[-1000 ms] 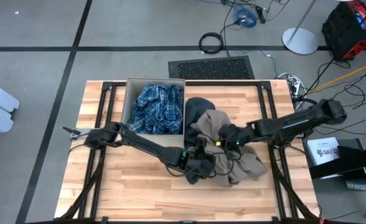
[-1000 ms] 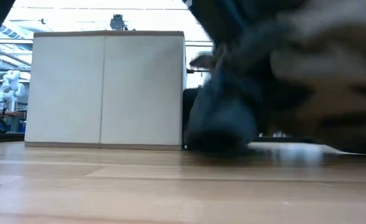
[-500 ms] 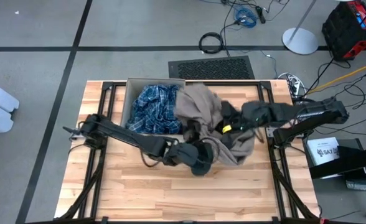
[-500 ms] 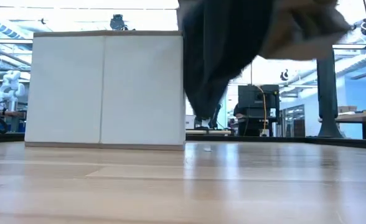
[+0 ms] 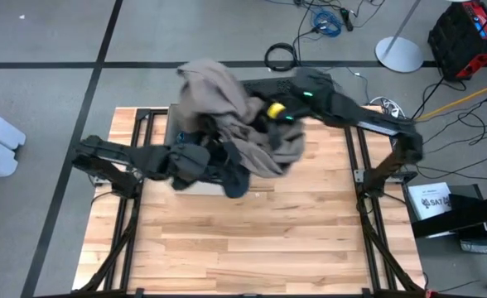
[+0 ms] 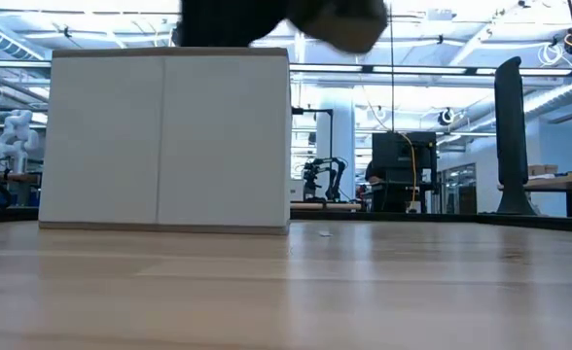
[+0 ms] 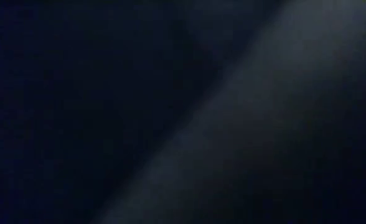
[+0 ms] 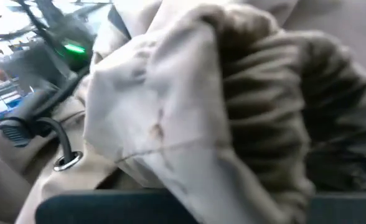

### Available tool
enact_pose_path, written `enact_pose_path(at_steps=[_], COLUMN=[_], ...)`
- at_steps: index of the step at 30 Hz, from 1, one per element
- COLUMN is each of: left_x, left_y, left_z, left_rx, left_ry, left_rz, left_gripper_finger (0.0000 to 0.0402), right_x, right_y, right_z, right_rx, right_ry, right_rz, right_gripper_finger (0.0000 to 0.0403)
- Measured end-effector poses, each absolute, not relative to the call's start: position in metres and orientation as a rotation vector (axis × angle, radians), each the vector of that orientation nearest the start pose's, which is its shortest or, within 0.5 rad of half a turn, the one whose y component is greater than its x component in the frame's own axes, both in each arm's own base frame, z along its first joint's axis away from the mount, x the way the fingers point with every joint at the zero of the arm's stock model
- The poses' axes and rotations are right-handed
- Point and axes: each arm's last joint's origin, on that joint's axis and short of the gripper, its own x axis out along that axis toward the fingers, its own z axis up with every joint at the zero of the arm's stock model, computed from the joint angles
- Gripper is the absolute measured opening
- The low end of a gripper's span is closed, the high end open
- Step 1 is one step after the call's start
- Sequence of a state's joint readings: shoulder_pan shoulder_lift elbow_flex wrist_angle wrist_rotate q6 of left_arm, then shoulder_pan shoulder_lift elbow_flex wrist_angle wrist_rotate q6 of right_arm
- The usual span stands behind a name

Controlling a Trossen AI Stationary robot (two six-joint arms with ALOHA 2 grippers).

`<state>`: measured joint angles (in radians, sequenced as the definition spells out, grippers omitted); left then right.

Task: Sort clothes
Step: Put the brown jacket into the white laundry bin

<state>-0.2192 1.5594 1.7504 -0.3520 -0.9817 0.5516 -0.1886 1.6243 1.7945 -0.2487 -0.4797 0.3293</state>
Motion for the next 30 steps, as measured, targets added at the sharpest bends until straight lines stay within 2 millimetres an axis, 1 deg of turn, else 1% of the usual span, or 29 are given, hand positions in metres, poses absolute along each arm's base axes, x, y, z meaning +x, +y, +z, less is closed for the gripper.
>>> enact_pose_path(at_steps=[2,6,9,11,15,19,22,24,26,28,30], left_x=[0.308,0.282,0.271,0.266,0.250,0.235,0.225,0.220,0.217,0.216,0.217], left_y=[-0.040,-0.027,-0.021,-0.017,-0.005,0.013,0.029,0.039,0.047,0.053,0.058], left_z=[0.455,0.438,0.415,0.396,0.354,0.314,0.285,0.269,0.255,0.244,0.236], left_rx=[0.546,0.422,0.390,0.388,0.359,0.242,0.141,0.054,-0.016,-0.072,-0.117], left_ry=[0.424,0.592,0.704,0.753,0.771,0.668,0.586,0.551,0.555,0.585,0.619], left_rz=[0.703,0.732,0.771,0.788,0.830,0.788,0.760,0.746,0.737,0.736,0.724], left_gripper_finger=[0.0008,0.0008,0.0008,0.0007,0.0007,0.0007,0.0007,0.0007,0.0007,0.0007,0.0007], right_x=[0.373,0.408,0.429,0.440,0.452,0.457,0.461,0.464,0.469,0.473,0.475], right_y=[-0.065,-0.084,-0.098,-0.106,-0.118,-0.125,-0.133,-0.136,-0.138,-0.139,-0.140], right_z=[0.453,0.424,0.395,0.375,0.346,0.326,0.307,0.294,0.280,0.269,0.262], right_rx=[0.368,0.395,0.424,0.437,0.456,0.491,0.522,0.527,0.533,0.539,0.545], right_ry=[0.149,0.214,0.270,0.311,0.383,0.450,0.520,0.559,0.587,0.605,0.621], right_rz=[0.283,0.306,0.320,0.321,0.298,0.259,0.202,0.181,0.171,0.164,0.159], right_gripper_finger=[0.0006,0.0008,0.0008,0.0008,0.0008,0.0009,0.0009,0.0009,0.0009,0.0010,0.0010])
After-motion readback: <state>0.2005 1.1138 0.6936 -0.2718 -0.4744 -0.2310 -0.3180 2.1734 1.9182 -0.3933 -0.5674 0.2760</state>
